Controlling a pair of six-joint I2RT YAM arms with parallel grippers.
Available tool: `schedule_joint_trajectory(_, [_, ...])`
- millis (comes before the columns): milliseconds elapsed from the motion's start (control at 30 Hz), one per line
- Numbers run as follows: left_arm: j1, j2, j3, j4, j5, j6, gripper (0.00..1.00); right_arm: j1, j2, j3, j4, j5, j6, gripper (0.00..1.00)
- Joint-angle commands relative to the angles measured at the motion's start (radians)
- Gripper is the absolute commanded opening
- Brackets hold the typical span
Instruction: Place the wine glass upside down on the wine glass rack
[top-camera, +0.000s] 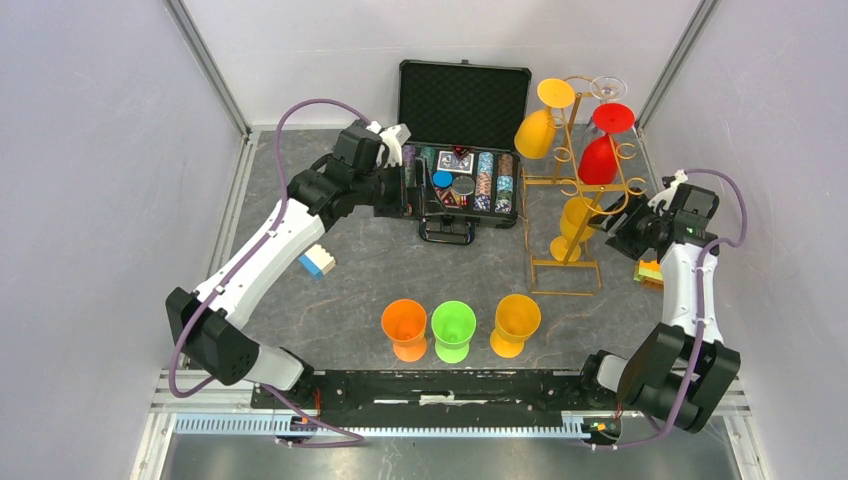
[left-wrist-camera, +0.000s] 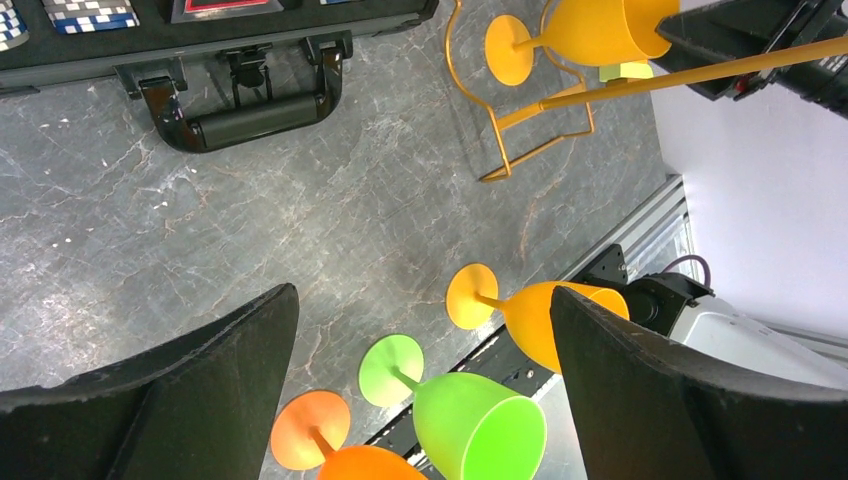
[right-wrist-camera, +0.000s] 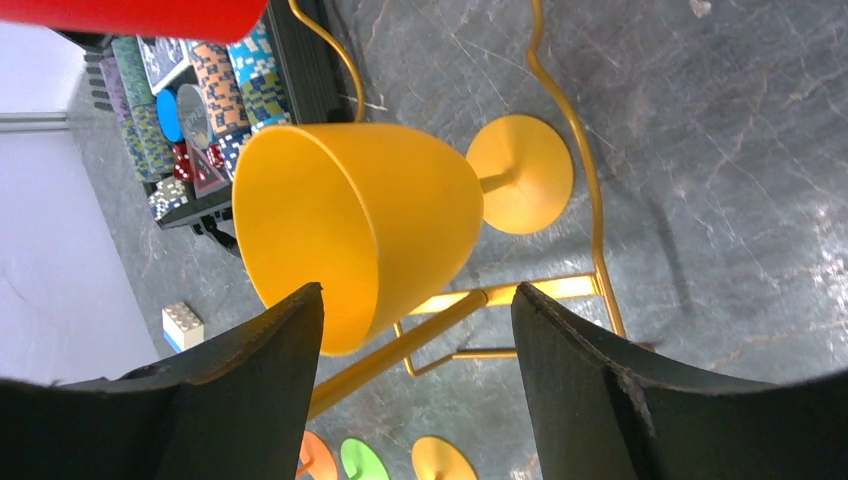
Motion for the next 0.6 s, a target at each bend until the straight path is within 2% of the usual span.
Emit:
schedule_joint_trajectory(0, [0.005,-0.030,-0.004,-0.020,-0.015,0.060,1.00,0.001,0.028,0.041,0.108,-0.034,0.038,0.74])
schedule_joint_trajectory(133, [0.005,-0.028,-0.005,-0.022,-0.020,0.069,1.00,0.001,0.084,0.065,0.099,-0.007,0.030,0.73])
schedule_joint_trajectory(267, [0.008,-0.019,-0.001,-0.028,-0.016,0.088,1.00,0.001,0.124,0.084,0.085,-0.003,0.003,0.52])
schedule_joint_trajectory(300, [0.008,-0.013,0.004,-0.031,-0.012,0.091,1.00,0.001,0.121,0.087,0.085,0.004,0.000,0.50])
schedule_joint_trajectory(400, [0.011,0.013,0.030,-0.049,-0.002,0.102,1.00,0.001,0.112,0.096,0.074,0.013,-0.014,0.34])
schedule_joint_trajectory(567, [0.014,0.056,0.077,-0.059,0.015,0.133,1.00,0.001,0.088,0.123,0.053,0.014,-0.014,0.14])
